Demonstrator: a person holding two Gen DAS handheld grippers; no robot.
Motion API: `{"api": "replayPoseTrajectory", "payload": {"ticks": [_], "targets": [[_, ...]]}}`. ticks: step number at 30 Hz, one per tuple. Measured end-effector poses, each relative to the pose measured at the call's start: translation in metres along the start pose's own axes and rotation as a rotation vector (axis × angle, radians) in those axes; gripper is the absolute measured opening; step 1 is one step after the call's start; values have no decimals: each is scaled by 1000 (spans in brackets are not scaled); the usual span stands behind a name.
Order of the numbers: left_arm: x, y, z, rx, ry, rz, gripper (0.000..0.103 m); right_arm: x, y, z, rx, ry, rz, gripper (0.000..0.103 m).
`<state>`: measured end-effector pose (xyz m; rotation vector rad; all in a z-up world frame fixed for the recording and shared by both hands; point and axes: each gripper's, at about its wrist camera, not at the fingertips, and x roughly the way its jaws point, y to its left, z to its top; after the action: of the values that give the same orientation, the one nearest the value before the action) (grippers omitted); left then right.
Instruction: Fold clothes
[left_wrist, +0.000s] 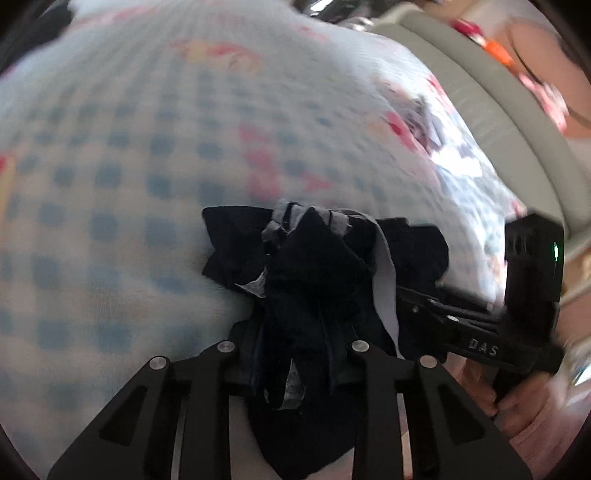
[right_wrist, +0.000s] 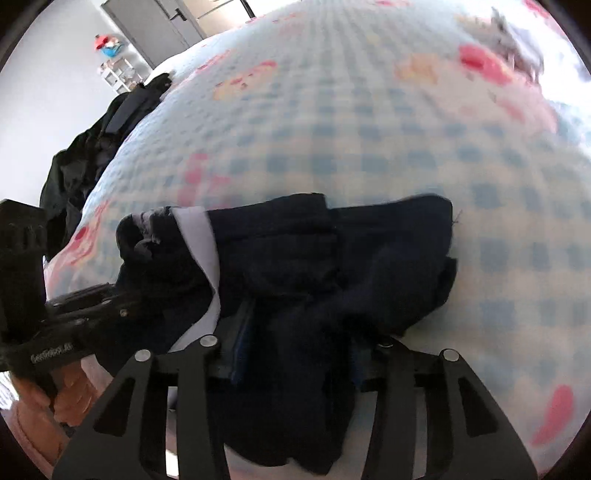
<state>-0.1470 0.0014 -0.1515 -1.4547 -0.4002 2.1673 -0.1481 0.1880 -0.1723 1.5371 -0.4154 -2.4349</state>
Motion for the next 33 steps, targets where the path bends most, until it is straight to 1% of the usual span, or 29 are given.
{"api": "replayPoseTrajectory", "payload": {"ticks": [1, 2, 3, 4, 5, 7, 10, 12, 13, 15, 21, 24, 26, 28, 30, 31, 33], "targets": [[-6, -4, 1, 4, -18, 1, 17, -4, 0, 1, 13, -11, 14, 36], [-12, -8, 1, 11, -39, 2, 14, -9, 1, 3, 24, -23, 28, 25], [-19, -18, 1, 46, -59, 28, 13, -17, 3, 5, 20, -34, 48, 21], [-25, -28, 4, 66, -65, 30, 13, -25, 4, 6, 17, -46, 68, 15], [-30, -37, 6, 85, -69, 29, 12, -34, 6, 8, 13, -57, 87, 14], [-37, -60, 20, 117, -73, -4, 12, -54, 2, 20, 2, -68, 90, 13], [-41, -101, 47, 178, -96, -37, 12, -94, -14, 45, -22, -132, 99, 12], [-33, -127, 69, 198, -115, -64, 13, -117, -35, 65, -21, -157, 115, 12], [-24, -139, 81, 190, -117, -81, 13, -129, -46, 75, -20, -170, 120, 12], [-1, -163, 107, 169, -101, -110, 13, -143, -68, 100, -26, -186, 57, 12], [66, -262, 173, 243, -93, -148, 13, -195, -148, 173, -12, -242, -79, 12], [91, -304, 206, 288, -98, -143, 13, -217, -181, 210, -27, -257, -159, 12], [107, -330, 228, 315, -102, -142, 13, -231, -203, 229, -40, -274, -193, 12], [122, -350, 243, 363, -118, -115, 13, -242, -222, 249, -59, -292, -237, 12], [139, -360, 257, 373, -134, -89, 13, -245, -239, 261, -67, -300, -284, 12], [148, -360, 262, 356, -140, -96, 13, -247, -249, 267, -69, -305, -306, 12], [166, -356, 271, 318, -151, -113, 13, -239, -268, 276, -53, -336, -321, 13]]}}
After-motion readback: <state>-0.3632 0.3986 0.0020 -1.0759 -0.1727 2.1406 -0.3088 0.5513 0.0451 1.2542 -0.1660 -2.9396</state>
